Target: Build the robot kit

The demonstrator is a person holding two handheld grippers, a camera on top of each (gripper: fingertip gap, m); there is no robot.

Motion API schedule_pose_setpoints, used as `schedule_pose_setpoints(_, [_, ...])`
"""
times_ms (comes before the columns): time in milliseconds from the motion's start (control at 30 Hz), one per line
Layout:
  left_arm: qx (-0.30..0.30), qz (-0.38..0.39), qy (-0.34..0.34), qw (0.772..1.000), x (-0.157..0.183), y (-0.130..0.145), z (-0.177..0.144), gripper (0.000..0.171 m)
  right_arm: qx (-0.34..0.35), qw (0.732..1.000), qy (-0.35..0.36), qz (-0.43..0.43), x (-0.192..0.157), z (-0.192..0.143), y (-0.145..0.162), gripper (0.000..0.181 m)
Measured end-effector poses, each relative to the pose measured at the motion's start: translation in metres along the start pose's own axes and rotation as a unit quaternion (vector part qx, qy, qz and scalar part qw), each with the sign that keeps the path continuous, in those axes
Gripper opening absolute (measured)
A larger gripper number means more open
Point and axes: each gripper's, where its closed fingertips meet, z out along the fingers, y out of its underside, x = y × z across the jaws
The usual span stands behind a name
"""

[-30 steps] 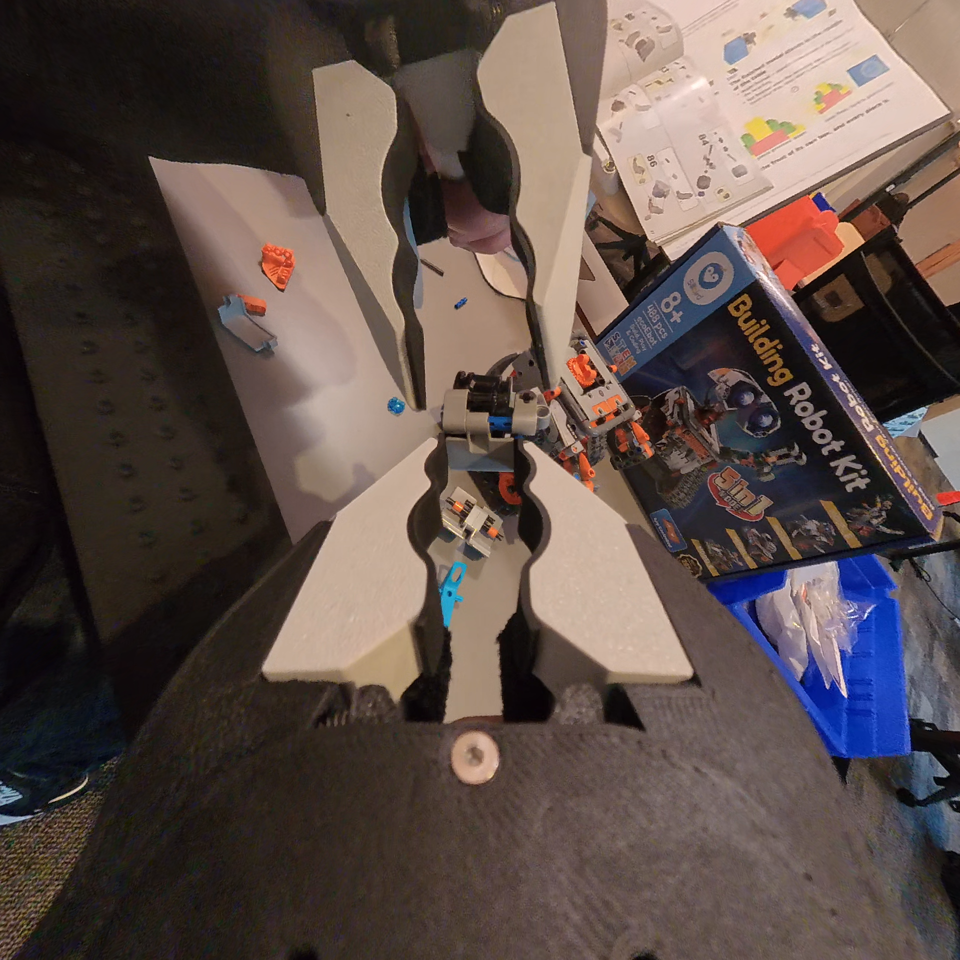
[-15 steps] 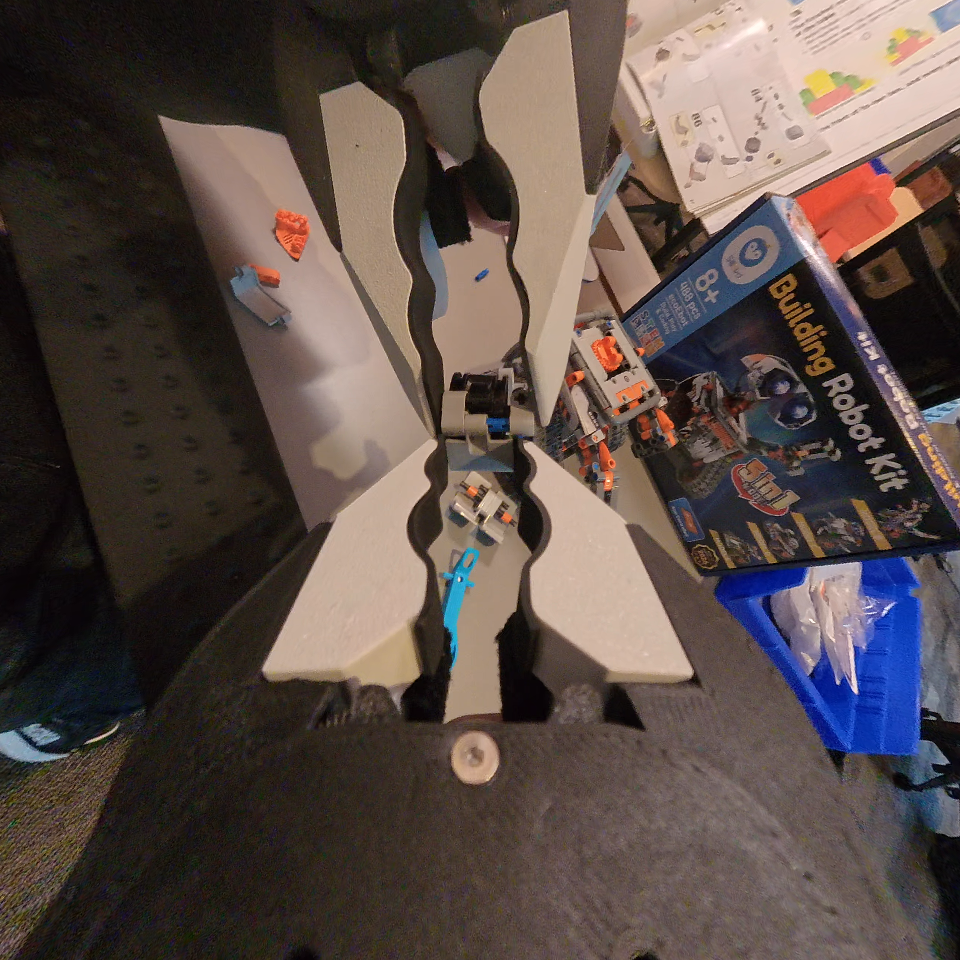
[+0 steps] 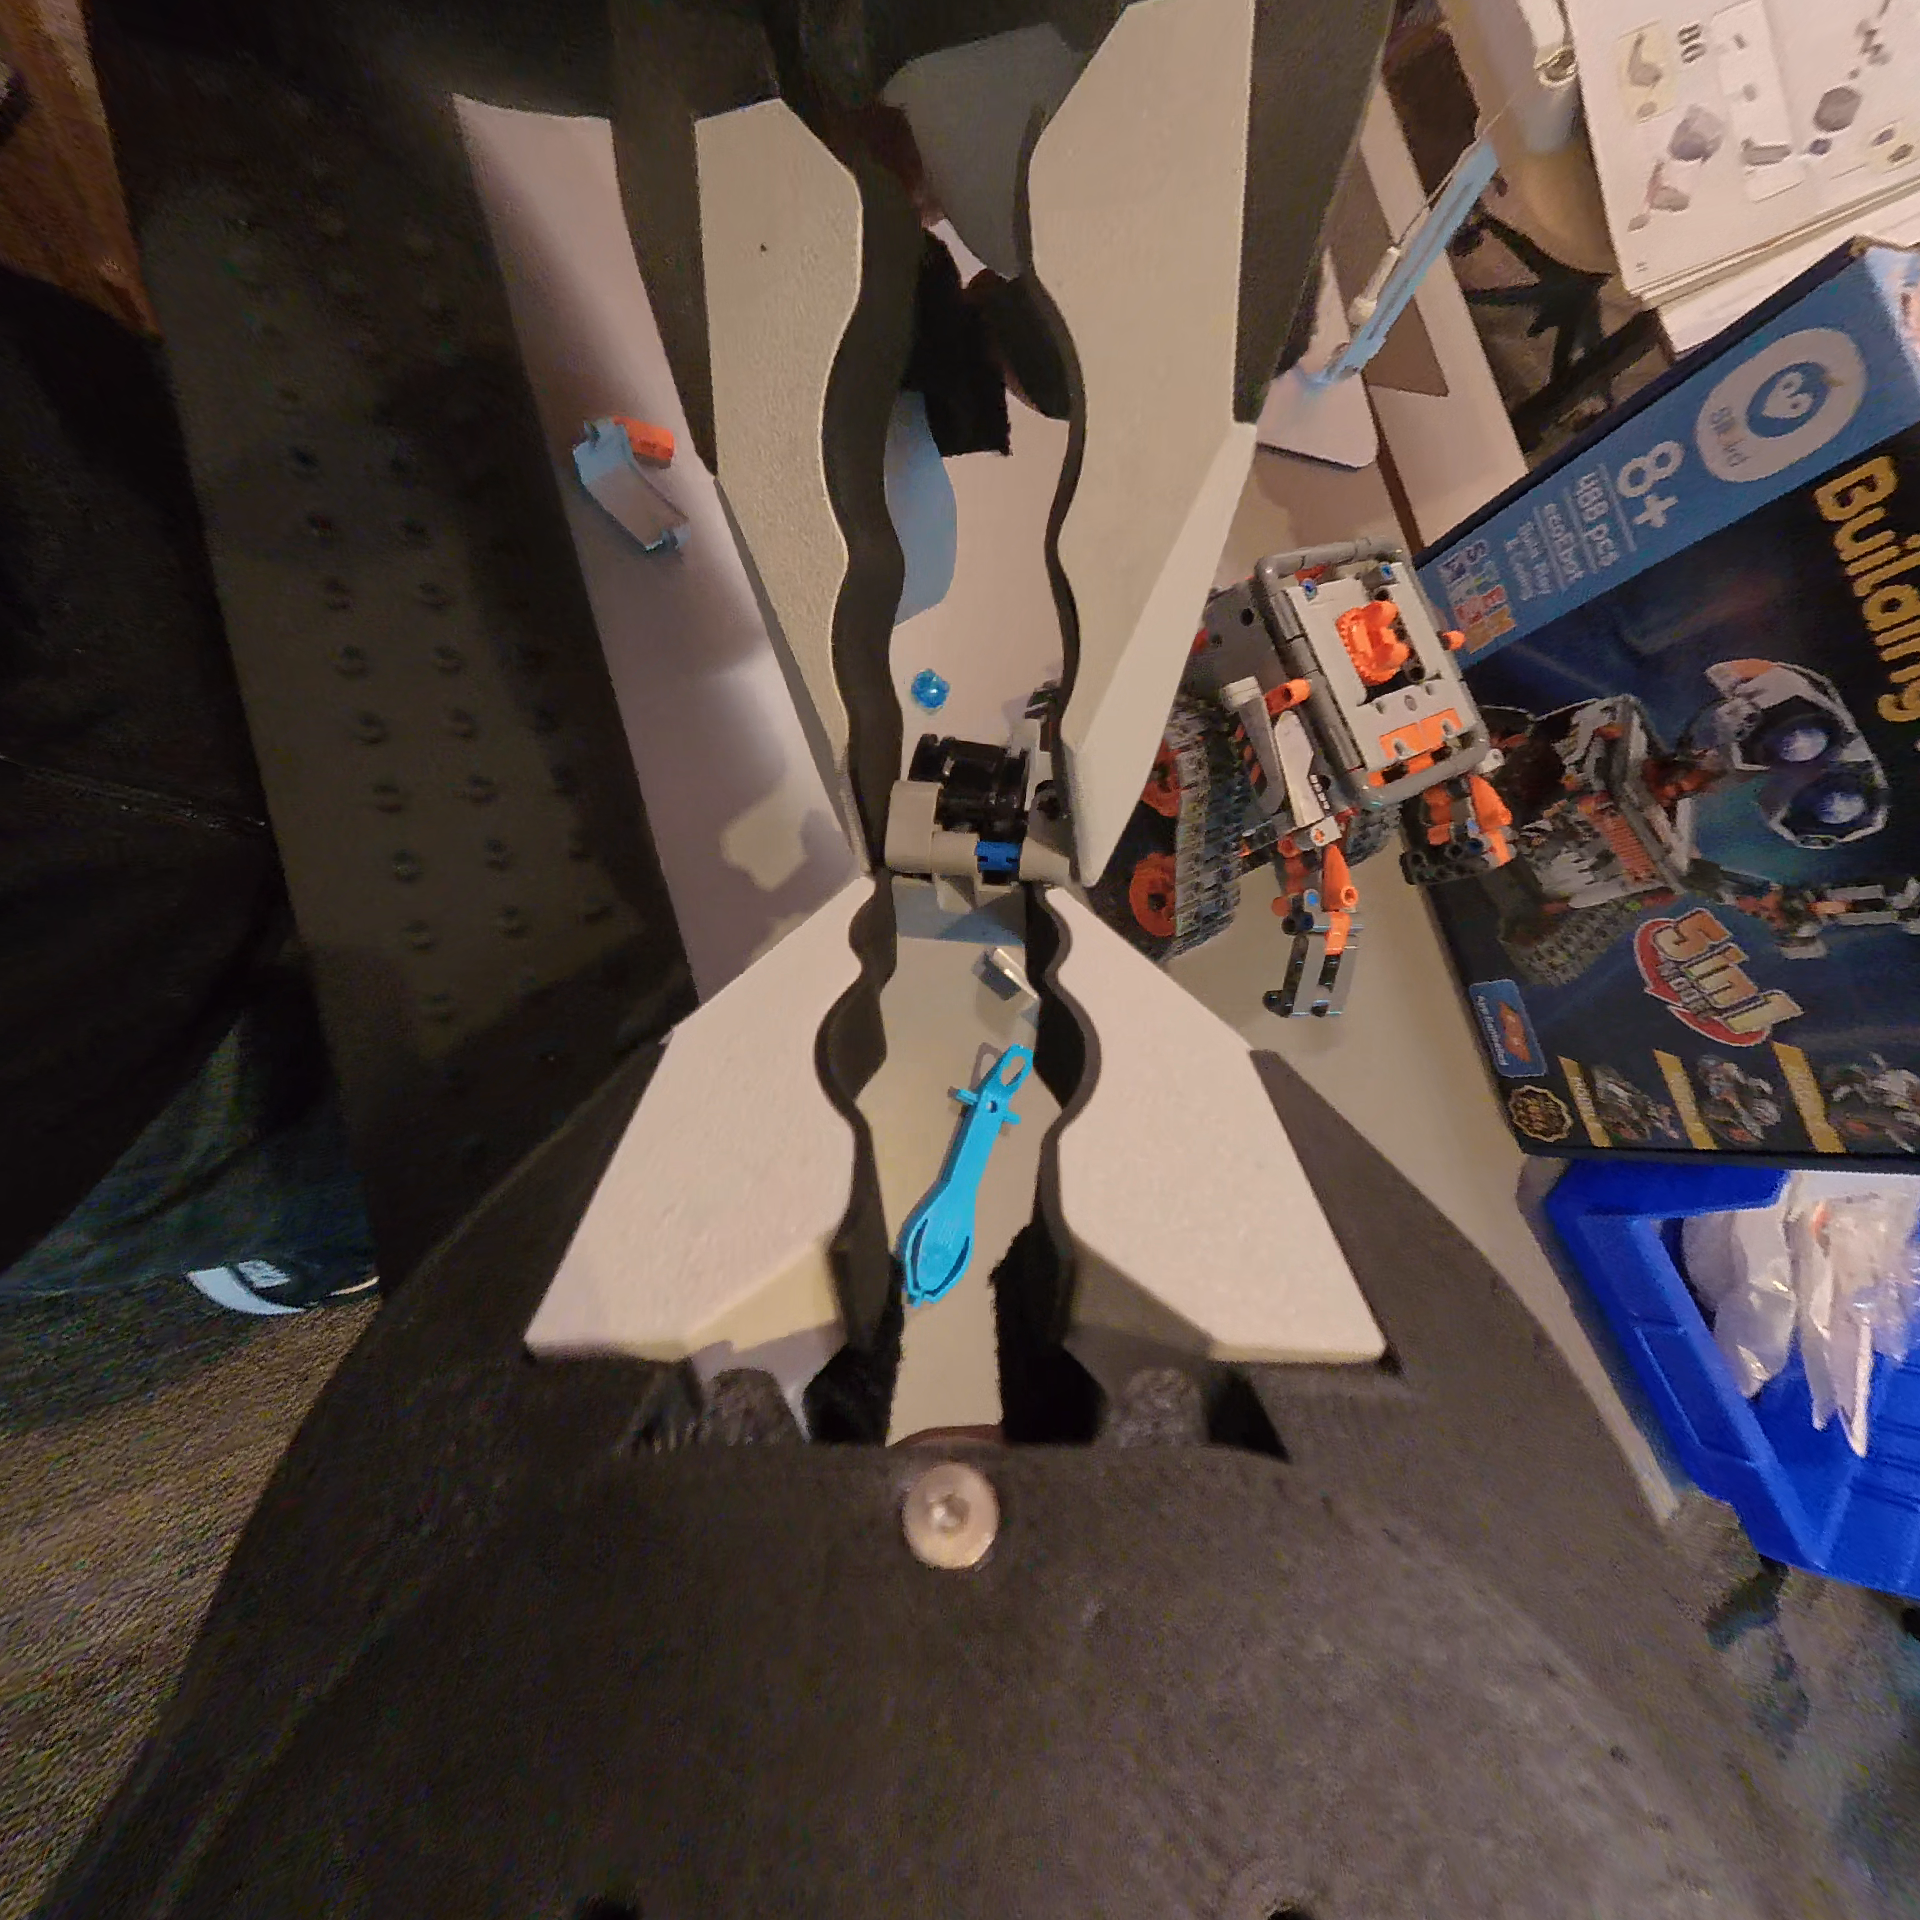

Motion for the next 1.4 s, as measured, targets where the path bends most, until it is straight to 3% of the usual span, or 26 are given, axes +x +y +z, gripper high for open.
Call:
schedule_pose_setpoints(333, [-0.021, 0.006, 0.032, 0.999, 0.019, 0.008, 0.015, 0.021, 0.015, 0.995, -0.092, 0.04, -0.016, 0.011, 0.017, 0.021])
schedule_pose_setpoints(733, [0.06, -0.111, 0.002, 0.992, -0.019, 0.003, 0.003, 0.024, 0.07, 0.996, 0.003, 0.062, 0.019, -0.006, 0.002, 0.026])
schedule_pose_setpoints(867, [0.12, -0.18, -0.016, 0.976, -0.041, 0.002, -0.012, 0.023, 0.126, 0.986, 0.05, 0.098, 0.039, -0.019, -0.008, 0.033])
schedule_pose_setpoints(1033, [0.236, -0.274, 0.005, 0.932, -0.058, -0.009, -0.029, 0.023, 0.188, 0.969, 0.069, 0.148, 0.049, -0.023, -0.013, 0.055])
schedule_pose_setpoints(1133, [0.256, -0.298, 0.005, 0.92, -0.06, -0.013, -0.025, 0.023, 0.224, 0.96, 0.051, 0.163, 0.045, -0.012, -0.027, 0.053])
schedule_pose_setpoints(1200, [0.274, -0.314, 0.012, 0.909, -0.06, -0.017, -0.025, 0.023, 0.246, 0.953, 0.039, 0.173, 0.044, -0.01, -0.034, 0.032])
schedule_pose_setpoints(1400, [0.299, -0.353, 0.015, 0.887, -0.066, -0.02, -0.029, 0.022, 0.253, 0.949, 0.041, 0.186, 0.048, -0.014, -0.038, 0.031])
